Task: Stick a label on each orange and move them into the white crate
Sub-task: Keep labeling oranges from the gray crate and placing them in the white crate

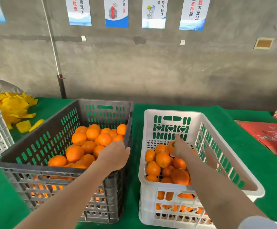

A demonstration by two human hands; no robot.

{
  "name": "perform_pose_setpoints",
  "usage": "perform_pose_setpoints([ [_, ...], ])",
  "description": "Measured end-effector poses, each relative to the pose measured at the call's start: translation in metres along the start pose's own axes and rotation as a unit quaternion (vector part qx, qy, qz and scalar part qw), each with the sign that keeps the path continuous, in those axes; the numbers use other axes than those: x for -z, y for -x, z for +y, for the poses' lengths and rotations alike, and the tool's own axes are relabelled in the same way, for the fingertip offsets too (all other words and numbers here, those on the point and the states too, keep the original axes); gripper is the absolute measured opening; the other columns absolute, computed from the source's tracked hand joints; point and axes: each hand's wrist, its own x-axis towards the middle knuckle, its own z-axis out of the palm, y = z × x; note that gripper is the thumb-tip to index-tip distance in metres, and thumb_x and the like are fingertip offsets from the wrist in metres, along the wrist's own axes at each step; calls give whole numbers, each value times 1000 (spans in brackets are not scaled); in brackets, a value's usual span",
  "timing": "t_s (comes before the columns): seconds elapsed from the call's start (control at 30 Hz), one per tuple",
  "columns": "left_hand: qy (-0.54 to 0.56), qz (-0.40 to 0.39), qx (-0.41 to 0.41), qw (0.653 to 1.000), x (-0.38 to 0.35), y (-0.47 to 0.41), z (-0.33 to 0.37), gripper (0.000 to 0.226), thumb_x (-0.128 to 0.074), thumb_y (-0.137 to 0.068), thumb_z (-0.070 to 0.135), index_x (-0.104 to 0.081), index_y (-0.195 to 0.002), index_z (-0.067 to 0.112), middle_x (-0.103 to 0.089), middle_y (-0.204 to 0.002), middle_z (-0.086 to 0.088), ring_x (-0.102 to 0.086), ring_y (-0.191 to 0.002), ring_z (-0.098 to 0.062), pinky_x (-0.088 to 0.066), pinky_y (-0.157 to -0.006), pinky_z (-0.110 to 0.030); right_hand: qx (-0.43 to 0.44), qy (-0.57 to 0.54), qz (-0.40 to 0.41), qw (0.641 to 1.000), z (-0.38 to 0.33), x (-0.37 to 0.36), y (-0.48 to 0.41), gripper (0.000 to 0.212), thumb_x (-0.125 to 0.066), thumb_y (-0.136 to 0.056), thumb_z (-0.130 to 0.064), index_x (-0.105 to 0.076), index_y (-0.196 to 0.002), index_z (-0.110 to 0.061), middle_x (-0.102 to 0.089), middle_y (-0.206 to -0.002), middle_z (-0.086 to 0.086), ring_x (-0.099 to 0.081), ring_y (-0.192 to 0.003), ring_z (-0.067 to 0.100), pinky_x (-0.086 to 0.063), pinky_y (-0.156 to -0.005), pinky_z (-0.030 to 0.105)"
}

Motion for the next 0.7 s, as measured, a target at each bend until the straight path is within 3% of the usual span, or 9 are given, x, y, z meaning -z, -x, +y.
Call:
perform_pose_setpoints([
  [0.07, 3, -1, -3, 1000, 2, 0, 1, 32, -36, -101, 38, -52, -100, 11, -55, -84, -3, -54, -70, -17, -37, -52, -24, -21, 13, -42, 999, 1, -5, -2, 91, -61, -84, 0, 0, -150, -13, -46, -135, 25, -59, -102, 31, -50, -73, 33],
  [0.13, 2, -1, -4, 1000, 4, 2, 2, 32, -35, -102, 38, -51, -98, 10, -54, -84, -4, -52, -69, -17, -35, -51, -24, -53, 53, -53, 996, -2, -5, 1, 87, -59, -85, 0, -2, -150, -10, -26, -149, 25, -39, -130, 39, -43, -99, 44],
  [0.17, 0, -1, -4, 1000, 5, 2, 2, 32, -35, -102, 38, -50, -96, 10, -53, -83, -4, -51, -68, -17, -33, -49, -24, -52, 65, -34, 996, -8, -1, 5, 80, -57, -87, -2, -8, -149, -8, -21, -151, 25, -27, -137, 41, -35, -107, 49],
  [0.23, -3, -2, -9, 1000, 8, 3, 4, 32, -35, -102, 37, -47, -91, 10, -50, -81, -4, -48, -66, -17, -29, -47, -25, 8, 26, 42, 999, -27, 14, 18, 66, -58, -89, -7, -23, -145, -4, -28, -148, 22, -29, -136, 37, -31, -110, 45],
  [0.33, -10, 15, -4, 1000, 12, 6, 6, 33, -36, -102, 38, -46, -86, 10, -47, -75, -4, -45, -62, -17, -27, -44, -26, 182, -164, 169, 955, -64, 35, 69, 39, -60, -90, -10, -51, -128, -7, -58, -123, 8, -54, -116, 24, -44, -95, 26],
  [0.4, -34, 39, -4, 999, 15, 9, 7, 34, -39, -100, 41, -50, -90, 10, -49, -76, -5, -47, -66, -19, -27, -44, -26, 312, -243, 177, 901, -81, 31, 123, 17, -59, -89, -15, -62, -106, -19, -64, -96, -10, -62, -92, 8, -47, -76, 12],
  [0.5, -36, 85, -7, 996, 19, 16, 10, 36, -43, -98, 44, -50, -101, 8, -58, -99, -12, -56, -83, -27, -33, -53, -30, 406, -205, -36, 890, -80, -11, 200, 12, -58, -87, -30, -64, -83, -20, -65, -78, -11, -61, -74, 4, -48, -64, 15],
  [0.6, -21, 138, -22, 990, 25, 29, 14, 41, -44, -99, 38, -50, -121, 5, -54, -122, -16, -56, -104, -32, -38, -68, -36, 350, 40, -273, 895, -62, -65, 232, 35, -56, -89, -35, -64, -97, -2, -64, -88, 8, -59, -79, 19, -52, -76, 38],
  [0.7, 68, 239, -75, 966, 27, 54, 19, 35, -52, -96, 26, -55, -125, 6, -57, -121, -14, -56, -105, -30, -40, -73, -31, 290, 193, -346, 871, -45, -101, 235, 53, -59, -89, -45, -58, -91, 8, -54, -83, 19, -50, -81, 30, -43, -68, 39],
])
